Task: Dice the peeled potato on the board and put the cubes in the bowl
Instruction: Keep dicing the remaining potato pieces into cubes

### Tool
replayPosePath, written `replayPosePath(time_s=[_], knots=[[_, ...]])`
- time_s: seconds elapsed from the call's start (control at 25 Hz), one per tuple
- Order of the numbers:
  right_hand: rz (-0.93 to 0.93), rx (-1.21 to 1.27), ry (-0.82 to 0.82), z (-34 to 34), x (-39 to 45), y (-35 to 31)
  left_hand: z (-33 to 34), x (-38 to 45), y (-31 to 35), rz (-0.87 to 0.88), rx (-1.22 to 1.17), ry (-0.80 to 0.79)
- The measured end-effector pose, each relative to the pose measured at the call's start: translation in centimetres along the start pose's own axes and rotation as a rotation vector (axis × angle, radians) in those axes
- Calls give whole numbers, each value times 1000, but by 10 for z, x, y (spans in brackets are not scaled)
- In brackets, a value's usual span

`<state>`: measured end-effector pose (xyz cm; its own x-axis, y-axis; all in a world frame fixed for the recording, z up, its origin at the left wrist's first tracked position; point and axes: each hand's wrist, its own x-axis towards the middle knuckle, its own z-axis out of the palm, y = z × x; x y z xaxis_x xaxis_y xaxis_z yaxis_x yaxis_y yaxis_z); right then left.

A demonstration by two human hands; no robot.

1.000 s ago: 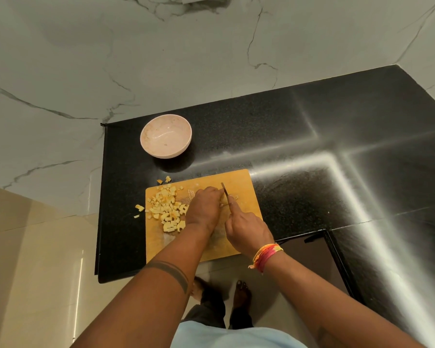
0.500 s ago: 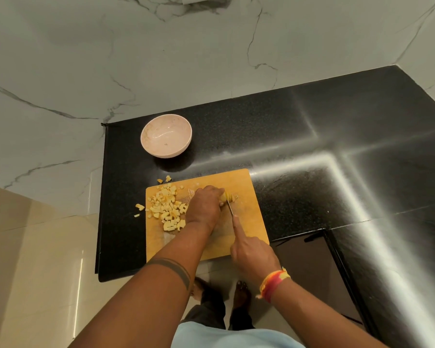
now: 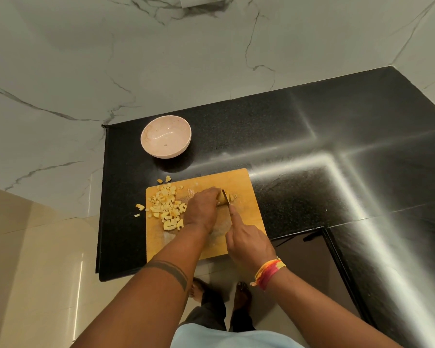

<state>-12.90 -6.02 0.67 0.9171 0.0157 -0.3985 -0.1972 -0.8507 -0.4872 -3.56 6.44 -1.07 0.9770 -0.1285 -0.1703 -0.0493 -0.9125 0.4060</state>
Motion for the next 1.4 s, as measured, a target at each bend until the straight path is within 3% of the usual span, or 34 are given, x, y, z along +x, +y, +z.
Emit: replayPosePath(time_s=[0.48, 0.84, 1.04, 1.4], knots=[[-52, -12, -2, -5, 55, -21, 1, 1, 1, -44, -62, 26], [9, -94, -116, 15, -20, 18, 10, 8, -5, -82, -119, -1], [3, -49, -66, 7, -32, 17, 9, 9, -7, -17, -50, 12], [-46, 6, -14, -6, 21, -16, 8, 4, -8, -101, -132, 64]])
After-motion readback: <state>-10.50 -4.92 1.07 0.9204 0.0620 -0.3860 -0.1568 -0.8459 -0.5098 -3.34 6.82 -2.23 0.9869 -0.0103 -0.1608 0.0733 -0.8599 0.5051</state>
